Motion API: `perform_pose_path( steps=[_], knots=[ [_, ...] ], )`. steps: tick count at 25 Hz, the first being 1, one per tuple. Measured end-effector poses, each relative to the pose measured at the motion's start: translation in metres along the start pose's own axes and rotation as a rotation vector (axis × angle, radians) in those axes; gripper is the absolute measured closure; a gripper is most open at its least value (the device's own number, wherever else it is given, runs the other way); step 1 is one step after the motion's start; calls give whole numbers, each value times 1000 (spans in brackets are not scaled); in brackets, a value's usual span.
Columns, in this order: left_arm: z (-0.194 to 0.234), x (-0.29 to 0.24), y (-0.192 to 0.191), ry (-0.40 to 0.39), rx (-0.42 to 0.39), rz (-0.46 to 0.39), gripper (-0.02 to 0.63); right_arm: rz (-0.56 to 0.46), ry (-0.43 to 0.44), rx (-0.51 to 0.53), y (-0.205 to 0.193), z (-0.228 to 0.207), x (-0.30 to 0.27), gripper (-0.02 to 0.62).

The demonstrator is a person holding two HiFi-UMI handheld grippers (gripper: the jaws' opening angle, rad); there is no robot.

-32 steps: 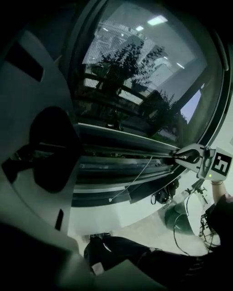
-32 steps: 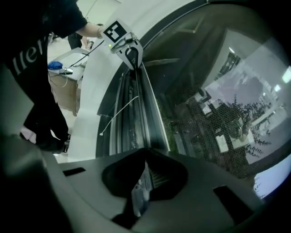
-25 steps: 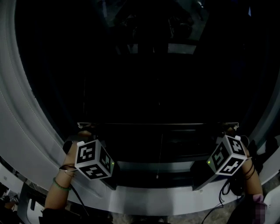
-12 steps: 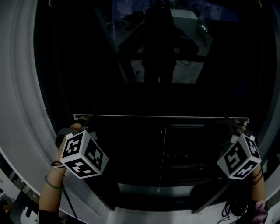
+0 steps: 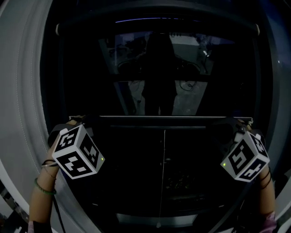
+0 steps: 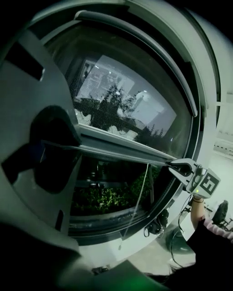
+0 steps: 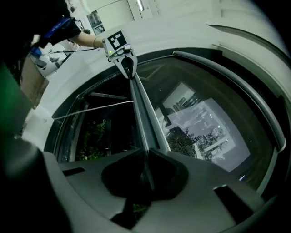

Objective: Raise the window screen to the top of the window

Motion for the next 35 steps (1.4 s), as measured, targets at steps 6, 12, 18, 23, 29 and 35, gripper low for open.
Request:
perform_pose_path(
  steps=[6,12,18,23,29,35],
  knots=[
    [54,8,17,73,-11,-24,571,-10,-85,45,18,-52,1,561],
    [79,19,35,136,-31,-14,569,3,-150,70,26,-76,10,561],
    [151,27,51,167,-46,3,569,20,-212,91,54,-142,5,561],
    [190,35,66,214,-82,32,569,36,-284,103,69,-181,9,558],
    [232,41,75,276,-56,59,565,18,-325,84,83,-220,9,555],
    [264,50,79,354,2,29,553,-7,-382,42,94,-252,11,546]
  ],
)
Point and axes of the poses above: the fingertips, and each gripper's own axes: x backward along the fingers, z to its left, y out of its top, the point moved 5 cm from there along x, backward along the fingers, and after that the axes turned 9 degrees about -z, right-handed, at the moved point
